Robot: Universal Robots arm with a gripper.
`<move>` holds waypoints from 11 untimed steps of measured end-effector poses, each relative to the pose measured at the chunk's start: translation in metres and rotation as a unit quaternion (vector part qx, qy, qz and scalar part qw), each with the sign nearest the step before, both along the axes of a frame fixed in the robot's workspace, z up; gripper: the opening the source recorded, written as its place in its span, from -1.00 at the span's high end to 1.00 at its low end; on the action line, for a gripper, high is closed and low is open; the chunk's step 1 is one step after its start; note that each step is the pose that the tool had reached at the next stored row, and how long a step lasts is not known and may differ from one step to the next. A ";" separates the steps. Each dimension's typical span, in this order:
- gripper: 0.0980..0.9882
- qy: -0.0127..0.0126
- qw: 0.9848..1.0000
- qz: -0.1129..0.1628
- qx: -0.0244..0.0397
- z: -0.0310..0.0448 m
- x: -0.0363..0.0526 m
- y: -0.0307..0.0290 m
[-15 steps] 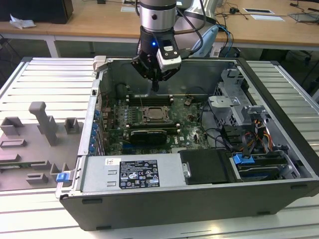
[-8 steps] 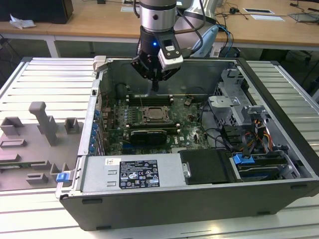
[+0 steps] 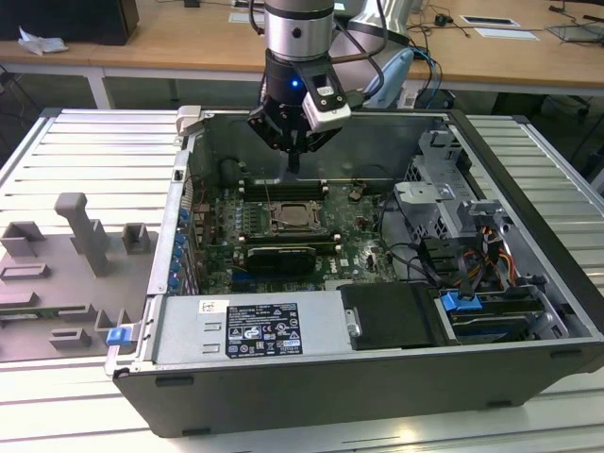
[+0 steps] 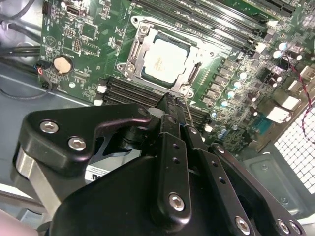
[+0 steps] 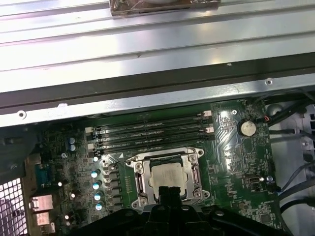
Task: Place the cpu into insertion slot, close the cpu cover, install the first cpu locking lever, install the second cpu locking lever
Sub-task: 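Install the first cpu locking lever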
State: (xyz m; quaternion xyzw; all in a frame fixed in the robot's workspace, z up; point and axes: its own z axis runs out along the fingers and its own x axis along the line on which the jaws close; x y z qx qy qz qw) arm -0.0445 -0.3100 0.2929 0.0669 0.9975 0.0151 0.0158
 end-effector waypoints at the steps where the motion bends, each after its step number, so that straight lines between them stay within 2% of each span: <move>1: 0.98 0.000 1.000 0.004 0.000 0.0000 0.0000 0.0000; 8: 0.98 0.000 1.000 0.031 0.000 0.0000 0.0000 0.0000; 11: 0.98 0.000 0.999 0.049 0.000 0.0000 0.0000 0.0000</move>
